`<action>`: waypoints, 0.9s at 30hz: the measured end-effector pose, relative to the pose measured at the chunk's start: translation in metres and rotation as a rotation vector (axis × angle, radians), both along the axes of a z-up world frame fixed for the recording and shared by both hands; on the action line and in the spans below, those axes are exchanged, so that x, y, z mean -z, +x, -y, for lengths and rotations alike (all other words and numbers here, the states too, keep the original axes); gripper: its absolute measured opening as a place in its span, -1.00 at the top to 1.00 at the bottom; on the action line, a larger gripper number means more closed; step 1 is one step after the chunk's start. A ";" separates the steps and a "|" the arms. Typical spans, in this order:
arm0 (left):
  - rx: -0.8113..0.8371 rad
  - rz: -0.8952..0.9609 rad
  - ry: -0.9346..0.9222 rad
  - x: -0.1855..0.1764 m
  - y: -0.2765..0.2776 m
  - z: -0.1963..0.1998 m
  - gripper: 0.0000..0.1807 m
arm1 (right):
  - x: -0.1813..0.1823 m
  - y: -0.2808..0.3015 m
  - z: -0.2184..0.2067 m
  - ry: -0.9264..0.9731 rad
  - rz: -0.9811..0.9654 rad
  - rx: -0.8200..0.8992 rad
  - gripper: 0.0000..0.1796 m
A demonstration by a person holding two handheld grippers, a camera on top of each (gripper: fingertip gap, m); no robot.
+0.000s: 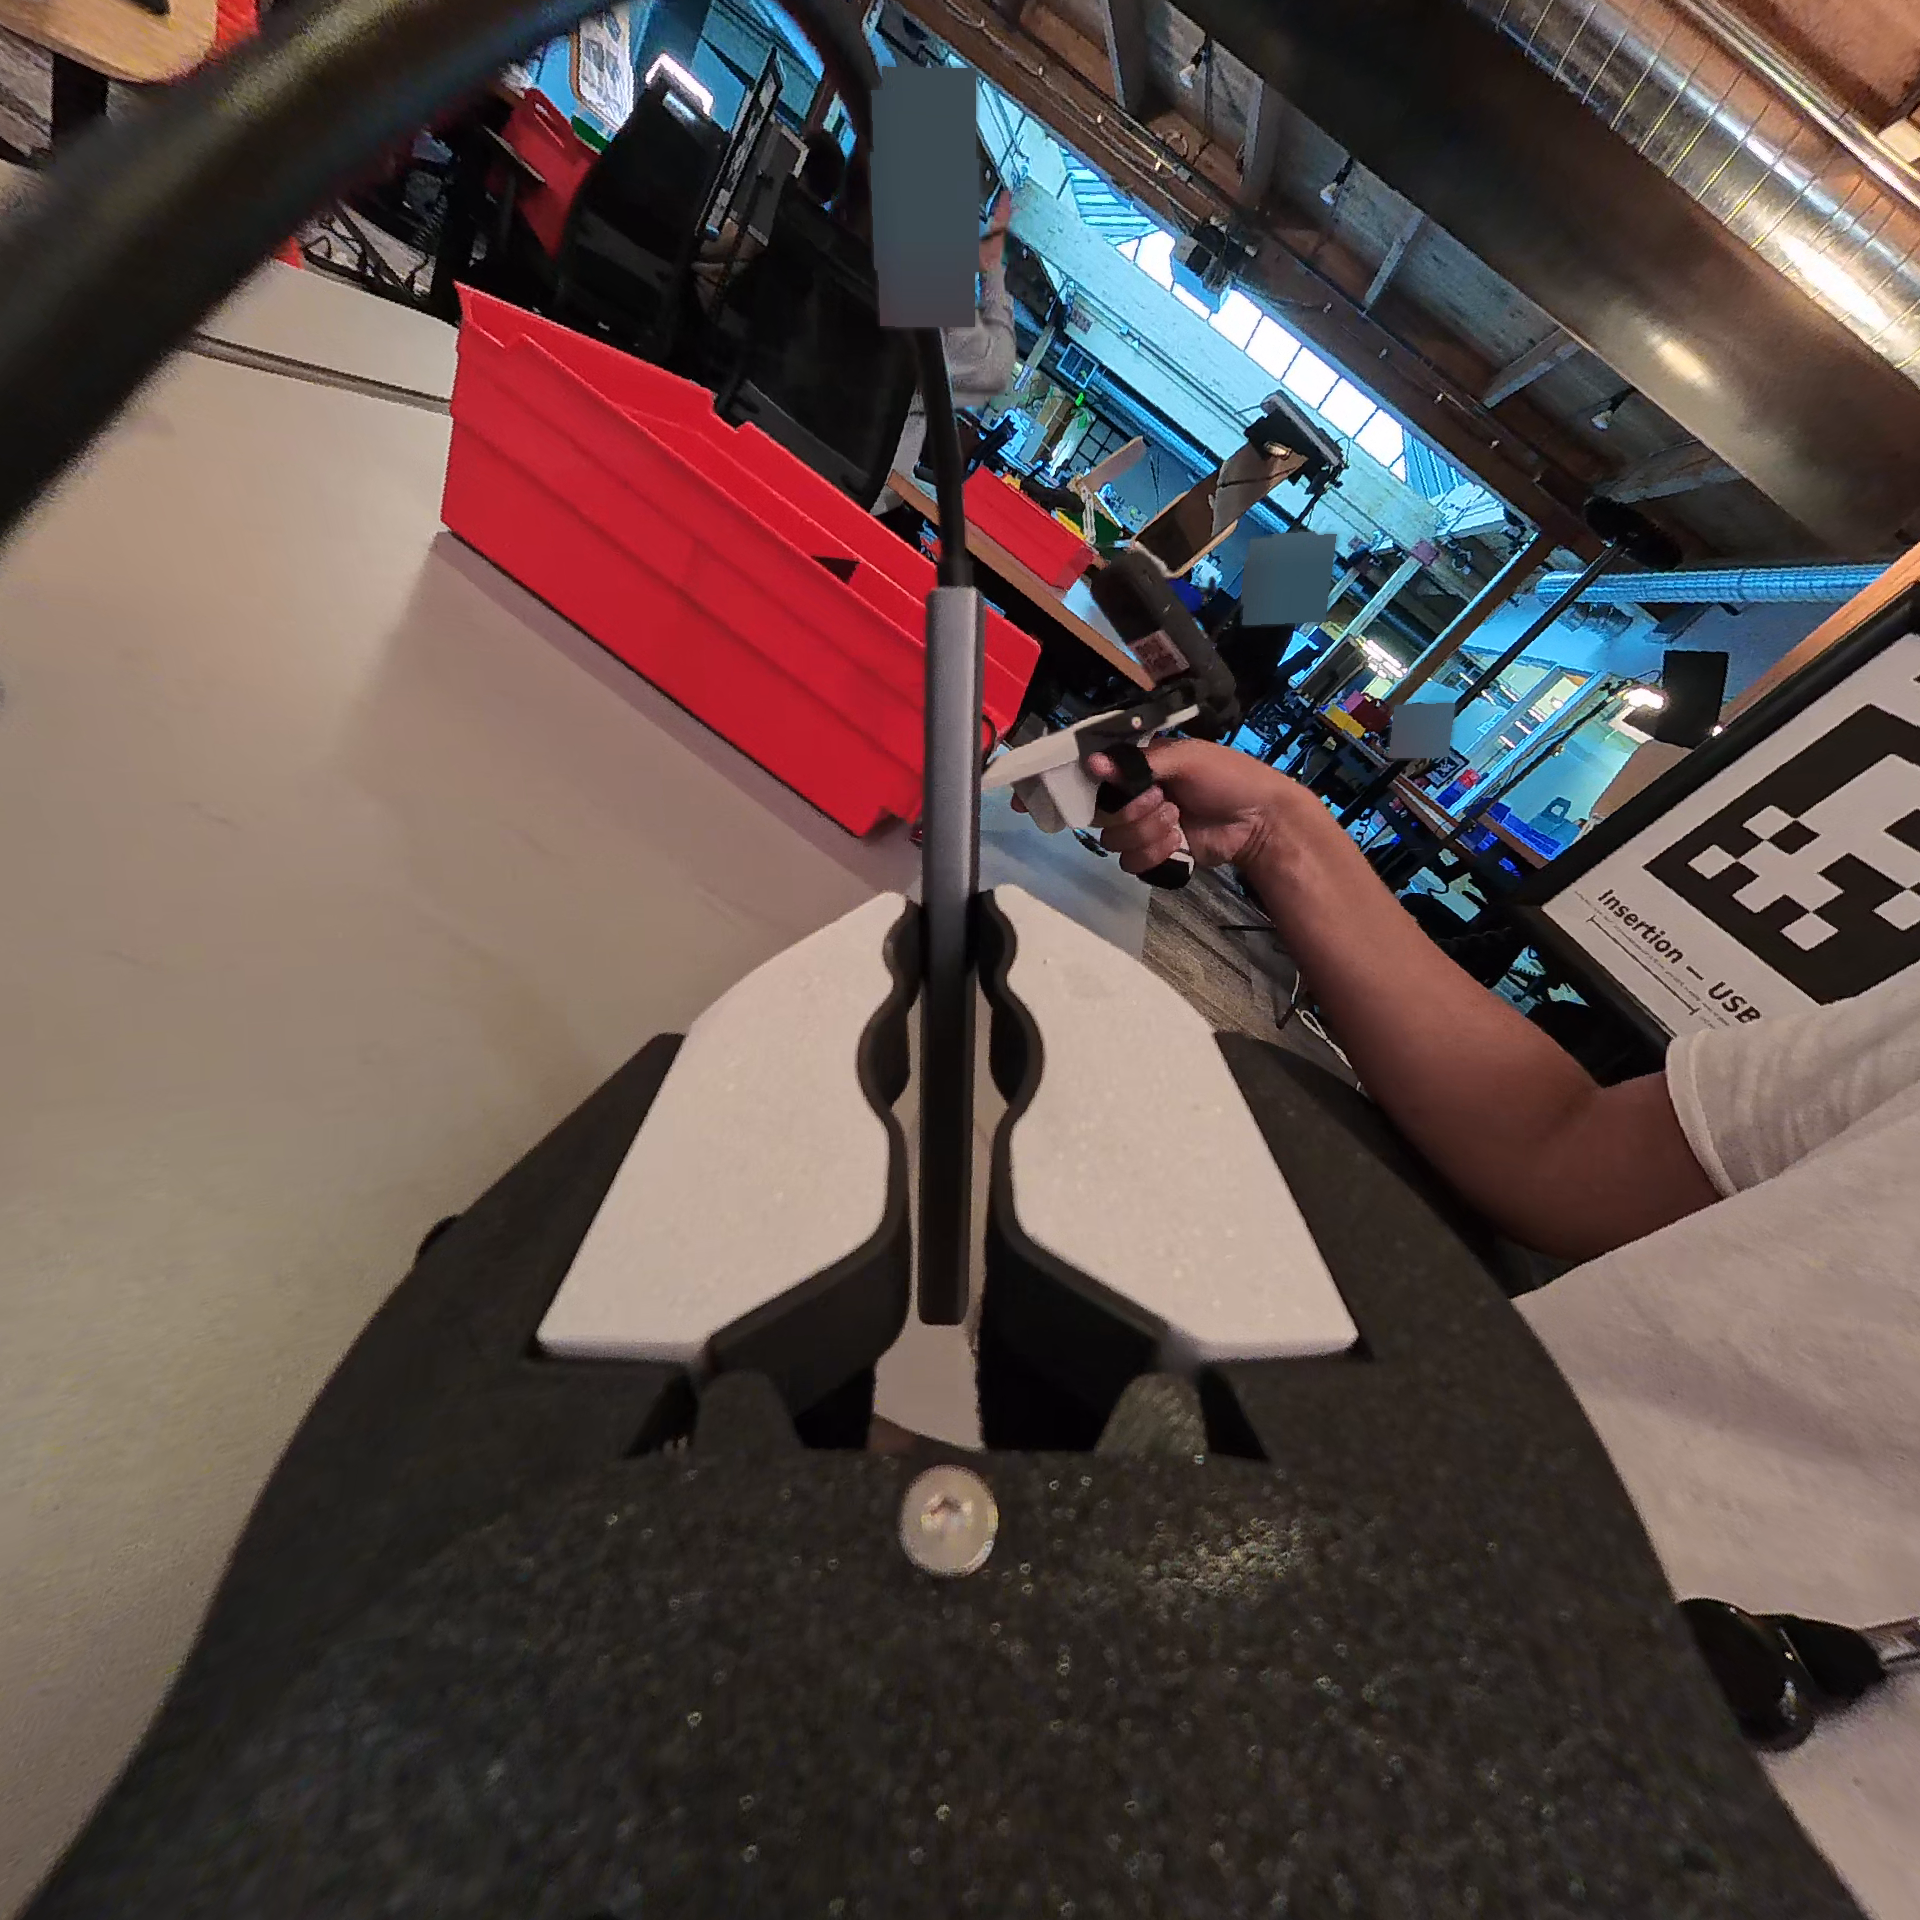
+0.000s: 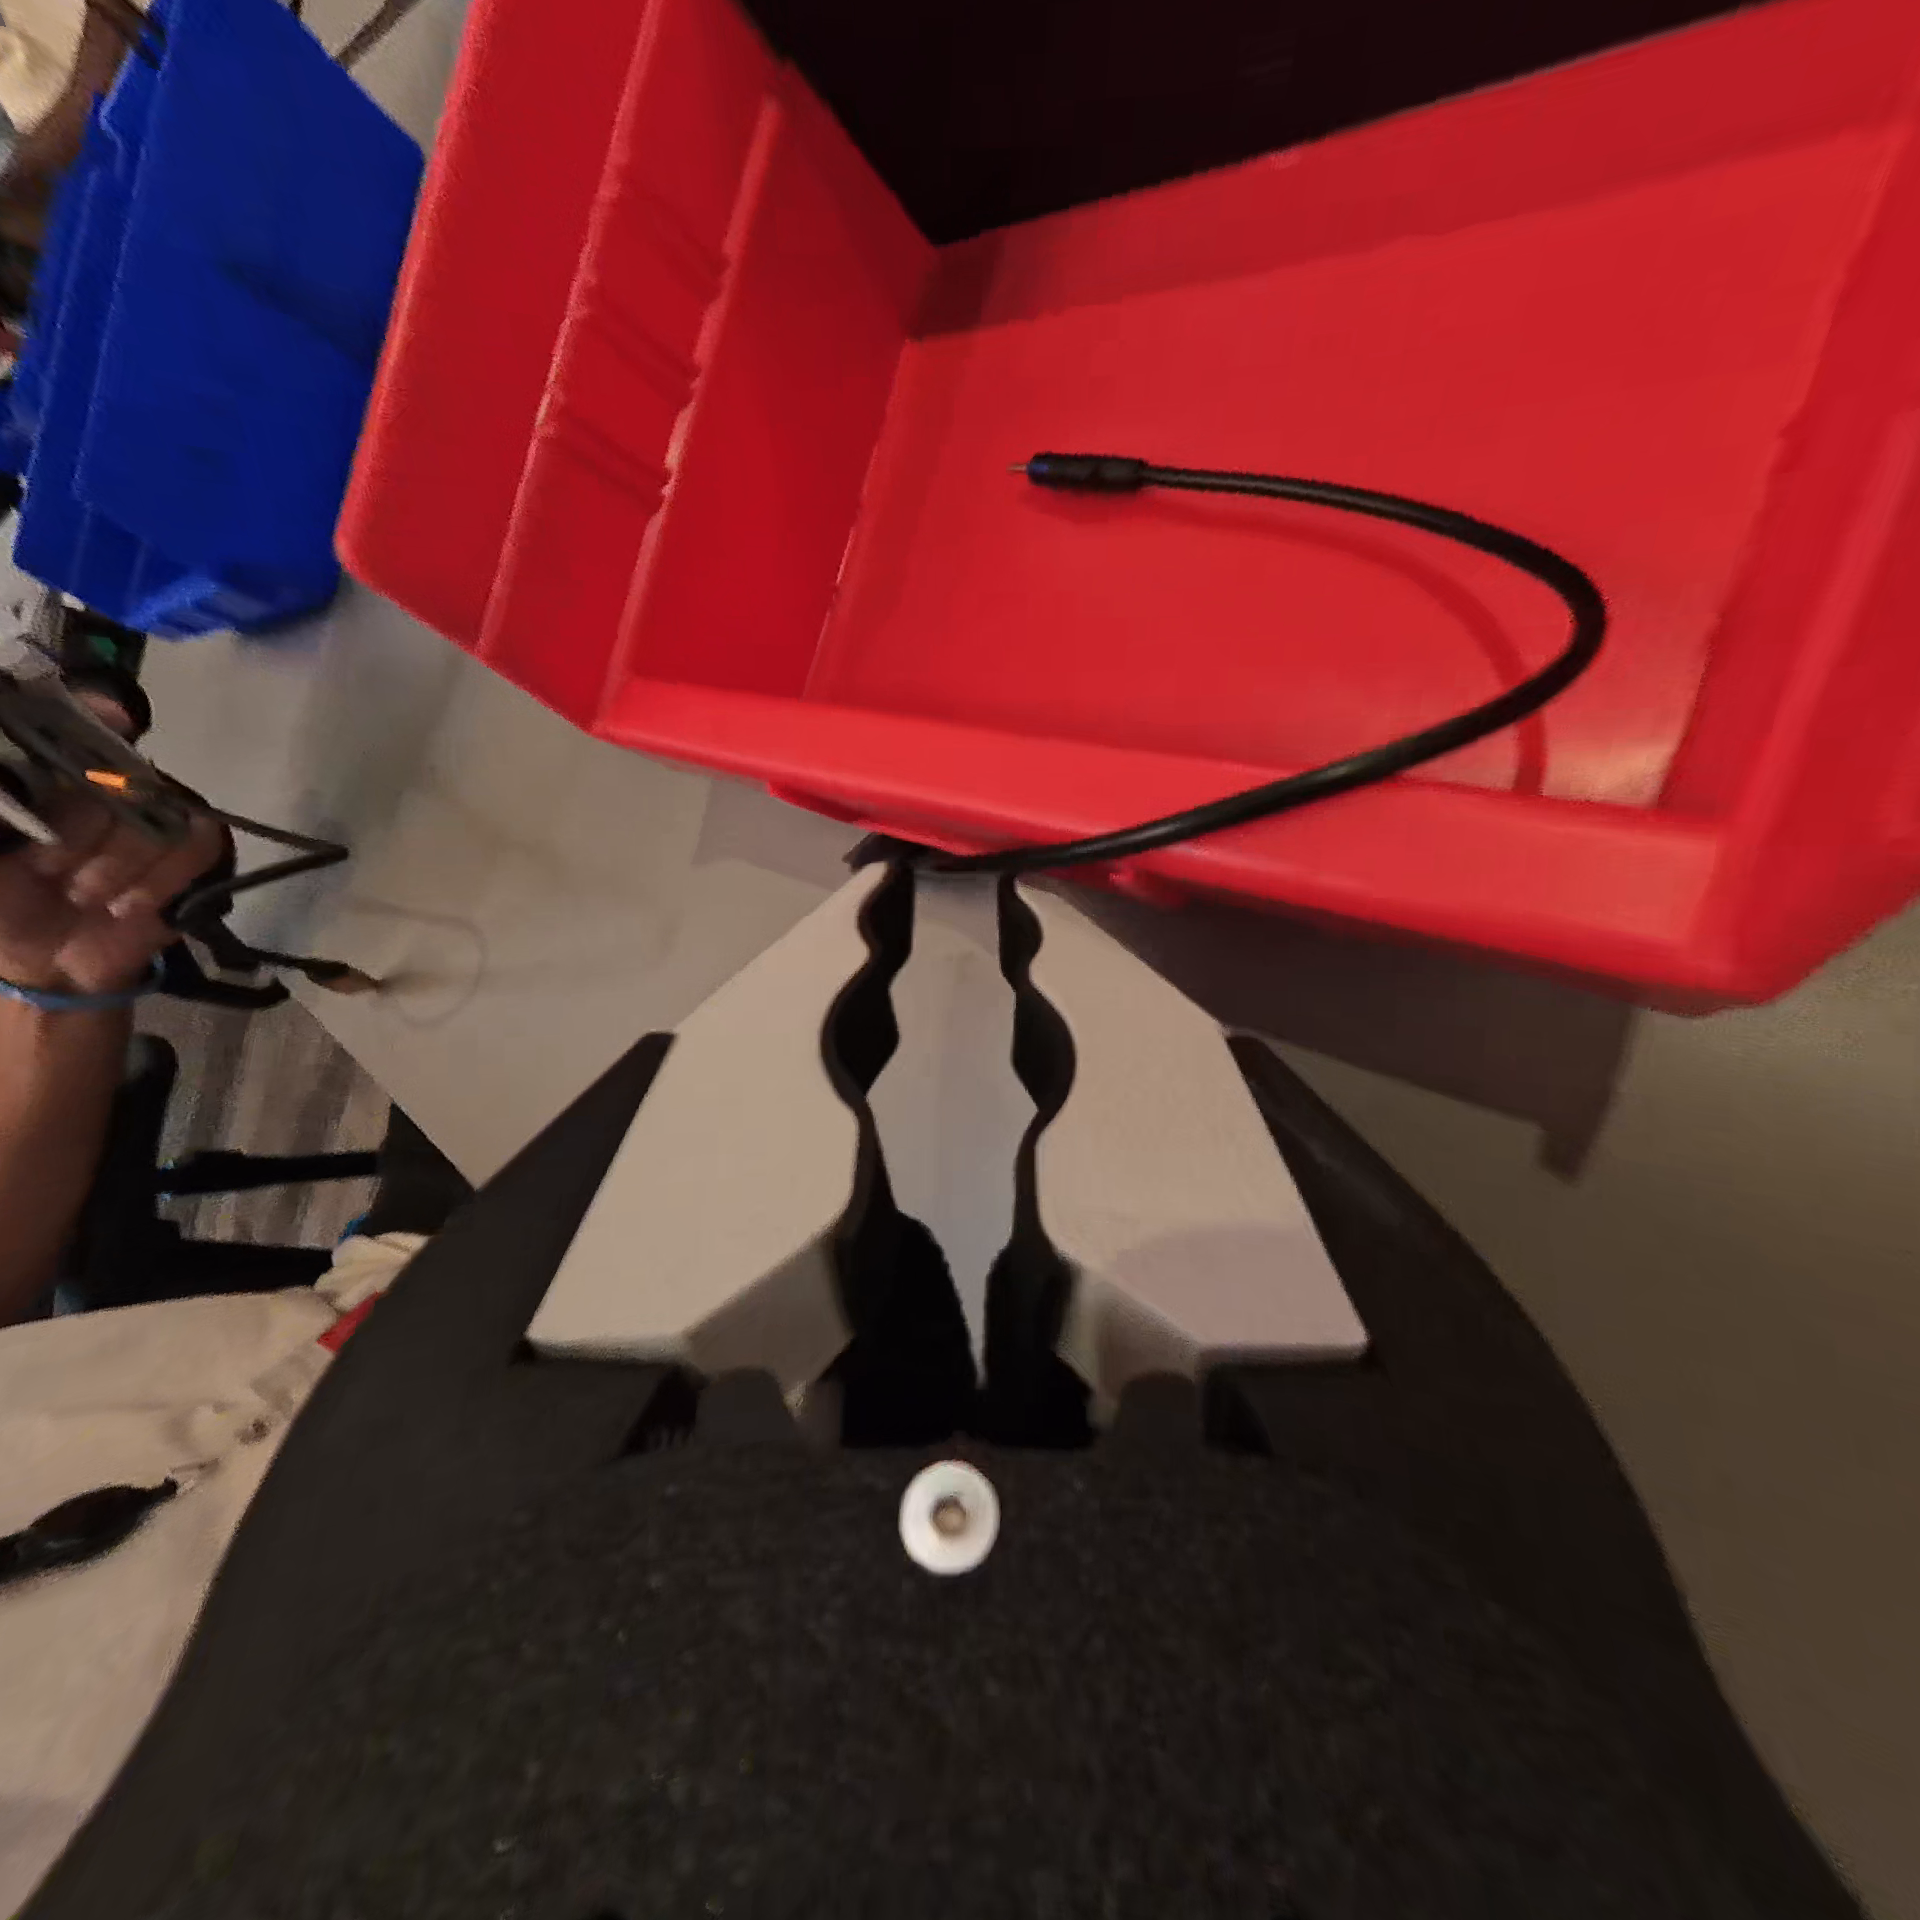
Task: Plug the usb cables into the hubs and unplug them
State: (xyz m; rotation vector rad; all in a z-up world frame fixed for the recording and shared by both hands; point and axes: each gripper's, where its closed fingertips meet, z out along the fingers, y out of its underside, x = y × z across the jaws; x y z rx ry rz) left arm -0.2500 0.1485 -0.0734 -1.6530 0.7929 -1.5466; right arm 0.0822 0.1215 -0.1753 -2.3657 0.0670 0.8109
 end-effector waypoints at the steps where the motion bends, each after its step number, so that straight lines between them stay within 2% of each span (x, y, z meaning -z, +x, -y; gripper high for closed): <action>1: -0.001 0.001 -0.001 0.000 0.000 0.000 0.89 | 0.001 0.004 0.000 -0.001 -0.013 0.017 0.89; 4: -0.001 0.001 -0.006 0.001 0.000 -0.001 0.89 | -0.003 0.005 -0.001 0.021 -0.080 0.025 0.96; 15: 0.002 -0.007 -0.005 0.002 0.001 0.000 0.89 | -0.038 0.000 -0.002 0.150 -0.076 -0.012 1.00; 17: 0.003 -0.008 -0.004 0.002 0.001 0.000 0.89 | -0.036 0.005 -0.004 0.133 -0.023 0.008 1.00; 20: 0.007 -0.008 -0.002 0.001 0.001 0.001 0.89 | -0.027 0.018 0.008 0.064 0.120 -0.007 0.93; 22: 0.010 -0.008 -0.001 0.002 0.001 0.001 0.89 | -0.023 0.022 0.016 0.024 0.142 -0.012 0.69; 27: 0.020 -0.012 -0.012 0.004 0.004 0.002 0.89 | 0.009 -0.006 0.019 -0.055 0.092 -0.023 0.49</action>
